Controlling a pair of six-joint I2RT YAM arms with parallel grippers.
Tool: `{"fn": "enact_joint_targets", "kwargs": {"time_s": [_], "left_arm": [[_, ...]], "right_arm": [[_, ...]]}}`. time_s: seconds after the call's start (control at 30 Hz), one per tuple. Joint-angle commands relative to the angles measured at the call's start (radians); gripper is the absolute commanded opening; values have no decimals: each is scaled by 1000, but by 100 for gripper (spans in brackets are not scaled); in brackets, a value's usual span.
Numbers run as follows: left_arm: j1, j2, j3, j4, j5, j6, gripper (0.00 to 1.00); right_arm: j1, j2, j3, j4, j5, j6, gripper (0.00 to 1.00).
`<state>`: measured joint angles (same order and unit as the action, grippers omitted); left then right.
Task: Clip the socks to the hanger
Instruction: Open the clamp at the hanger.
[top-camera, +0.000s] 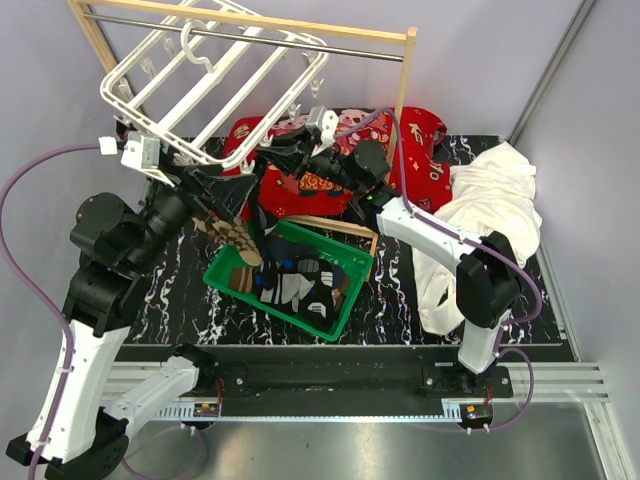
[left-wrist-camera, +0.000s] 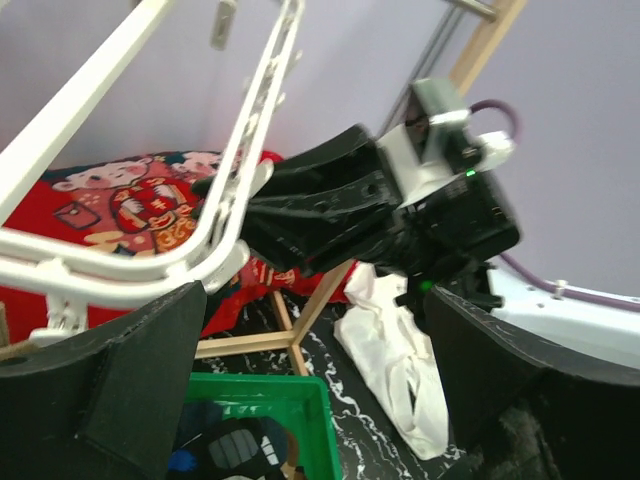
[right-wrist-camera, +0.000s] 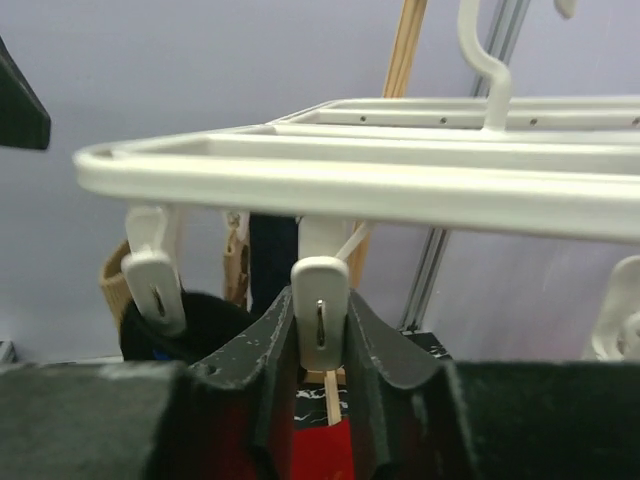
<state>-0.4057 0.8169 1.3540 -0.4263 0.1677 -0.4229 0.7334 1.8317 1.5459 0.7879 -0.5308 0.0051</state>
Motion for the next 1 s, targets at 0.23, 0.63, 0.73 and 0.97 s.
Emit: {"fn": "enact_joint_targets", "kwargs": {"time_s": [0.23,0.63,0.73,0.97], "left_arm": [[1,70,102,80,190,-59,94],[1,44,112,-18,-29,16,89],[1,21,108,-28,-128,30,85],[1,28,97,-22,-191,55,72]], "right_arm": [[64,-141,-73,-65,81,-99,9],[165,-138,137,-426,200,-234,9],[170,-131,178,-472,175,-234,9],[178,-97,301,-630,121,-225,10]]}}
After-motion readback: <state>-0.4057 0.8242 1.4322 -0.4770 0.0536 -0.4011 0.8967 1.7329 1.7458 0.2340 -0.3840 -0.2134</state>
